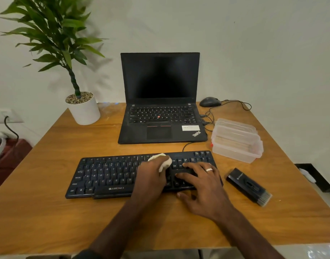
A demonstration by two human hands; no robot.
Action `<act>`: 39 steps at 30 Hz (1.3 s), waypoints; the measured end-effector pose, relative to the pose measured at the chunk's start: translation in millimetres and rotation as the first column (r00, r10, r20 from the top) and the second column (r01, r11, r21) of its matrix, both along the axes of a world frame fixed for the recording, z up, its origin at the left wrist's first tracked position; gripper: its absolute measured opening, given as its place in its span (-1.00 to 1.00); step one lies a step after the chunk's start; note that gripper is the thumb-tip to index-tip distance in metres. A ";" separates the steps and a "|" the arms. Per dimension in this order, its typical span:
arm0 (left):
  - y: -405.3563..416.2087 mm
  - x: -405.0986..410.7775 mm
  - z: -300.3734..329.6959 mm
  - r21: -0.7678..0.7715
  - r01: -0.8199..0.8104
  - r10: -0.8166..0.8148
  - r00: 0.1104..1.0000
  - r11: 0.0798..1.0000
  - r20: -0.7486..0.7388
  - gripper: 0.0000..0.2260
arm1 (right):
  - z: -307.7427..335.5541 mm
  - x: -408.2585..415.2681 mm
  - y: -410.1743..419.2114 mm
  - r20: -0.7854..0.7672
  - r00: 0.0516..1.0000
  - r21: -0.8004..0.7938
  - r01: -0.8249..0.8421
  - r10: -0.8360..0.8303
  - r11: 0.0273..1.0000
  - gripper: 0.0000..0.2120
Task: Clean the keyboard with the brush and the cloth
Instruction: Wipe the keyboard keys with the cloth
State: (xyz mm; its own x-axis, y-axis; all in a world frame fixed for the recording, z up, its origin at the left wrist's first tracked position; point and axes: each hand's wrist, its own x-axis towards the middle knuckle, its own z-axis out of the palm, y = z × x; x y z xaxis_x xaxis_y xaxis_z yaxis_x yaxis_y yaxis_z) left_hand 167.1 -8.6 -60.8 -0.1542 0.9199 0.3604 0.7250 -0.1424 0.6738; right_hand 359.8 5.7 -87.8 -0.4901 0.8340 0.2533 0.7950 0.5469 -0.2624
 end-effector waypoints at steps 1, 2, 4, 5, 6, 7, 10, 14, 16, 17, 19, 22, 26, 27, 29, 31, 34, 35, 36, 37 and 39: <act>4.3 3.9 3.0 0.003 -0.059 0.058 0.995 0.998 0.078 -0.76 | 0.6 0.2 -0.2 0.002 1.000 -0.004 -0.002 0.002 1.000 -0.46; 9.7 5.1 4.9 -0.017 -0.122 0.123 0.976 0.992 0.178 -0.78 | 1.5 0.3 -1.0 -0.001 1.000 -0.007 -0.009 0.009 1.000 -0.46; 22.2 0.8 8.8 -0.097 -0.185 0.209 0.852 0.978 0.479 -0.80 | 2.1 1.8 -1.3 -0.021 0.999 -0.008 -0.034 0.034 0.999 -0.45; 24.9 -4.0 14.0 -0.157 -0.169 0.231 0.728 0.973 0.646 -0.81 | 3.0 4.2 -1.2 -0.041 0.998 -0.018 -0.049 0.049 0.999 -0.45; 25.0 -10.7 20.0 -0.205 -0.158 0.259 0.601 0.966 0.757 -0.82 | 4.7 7.3 -1.1 -0.074 0.996 -0.038 -0.060 0.057 0.997 -0.45; 24.9 -20.0 23.5 -0.205 -0.179 0.271 0.552 0.962 0.789 -0.81 | 6.7 11.0 -0.7 -0.112 0.992 -0.059 -0.062 0.055 0.996 -0.45; 20.1 -45.0 30.2 -0.018 -0.347 0.304 0.796 0.938 0.523 -0.77 | 10.3 20.6 2.2 -0.165 0.986 -0.041 -0.006 -0.001 0.999 -0.48; 13.8 -38.5 25.3 0.062 -0.247 0.228 0.948 0.967 0.222 -0.75 | 4.8 16.3 2.8 -0.244 0.970 -0.030 0.013 -0.020 0.999 -0.60; 12.2 -13.5 14.4 -0.065 -0.109 0.112 0.992 0.992 0.051 -0.77 | 1.8 7.9 -0.5 -0.224 0.974 -0.021 -0.021 0.016 1.000 -0.63; 12.4 0.3 7.9 -0.119 -0.057 0.045 0.994 0.991 -0.097 -0.77 | 0.9 4.9 -2.2 -0.206 0.978 -0.019 -0.032 0.028 0.999 -0.65; 14.2 22.0 2.6 -0.178 -0.035 -0.018 0.957 0.983 -0.288 -0.76 | 1.4 1.7 -3.9 -0.193 0.981 -0.030 -0.033 0.026 0.999 -0.71; 25.0 31.4 2.3 -0.165 0.001 -0.059 0.935 0.986 -0.349 -0.80 | 1.2 1.1 -3.3 -0.164 0.986 -0.031 -0.033 0.027 0.999 -0.75; 36.1 36.7 2.9 -0.214 0.131 -0.214 0.876 0.968 -0.433 -0.77 | -0.4 0.7 -3.8 -0.141 0.989 -0.040 -0.039 0.033 0.998 -0.67; 37.6 38.5 3.6 -0.222 0.163 -0.247 0.866 0.961 -0.435 -0.77 | -0.6 1.1 -4.5 -0.148 0.988 -0.039 -0.042 0.036 0.998 -0.65; 41.0 40.0 4.5 -0.196 0.184 -0.248 0.889 0.963 -0.385 -0.82 | -0.9 2.5 -5.2 -0.162 0.986 -0.024 -0.050 0.046 0.998 -0.65; 45.9 39.4 8.4 -0.161 0.158 -0.186 0.966 0.974 -0.177 -0.86 | -1.6 3.1 -4.3 -0.163 0.985 0.003 -0.061 0.061 0.998 -0.69; 52.1 37.3 18.9 -0.194 -0.005 0.085 0.910 0.981 0.406 -0.85 | -1.6 4.2 -3.4 -0.165 0.984 0.029 -0.059 0.063 0.998 -0.73; 54.5 34.6 22.1 -0.247 -0.019 0.172 0.769 0.969 0.616 -0.84 | -1.9 5.3 -3.6 -0.179 0.982 0.034 -0.054 0.059 0.998 -0.72; 55.0 30.4 23.6 -0.284 -0.007 0.226 0.623 0.959 0.748 -0.84 | -2.3 6.4 -4.1 -0.195 0.979 0.037 -0.051 0.057 0.998 -0.72; 54.5 24.7 23.5 -0.283 -0.007 0.239 0.553 0.959 0.798 -0.83 | -2.8 7.2 -4.7 -0.206 0.977 0.040 -0.049 0.056 0.998 -0.71; 48.9 10.1 21.6 -0.175 -0.072 0.174 0.706 0.982 0.687 -0.83 | -2.8 7.4 -5.7 -0.215 0.975 0.049 -0.042 0.052 0.998 -0.69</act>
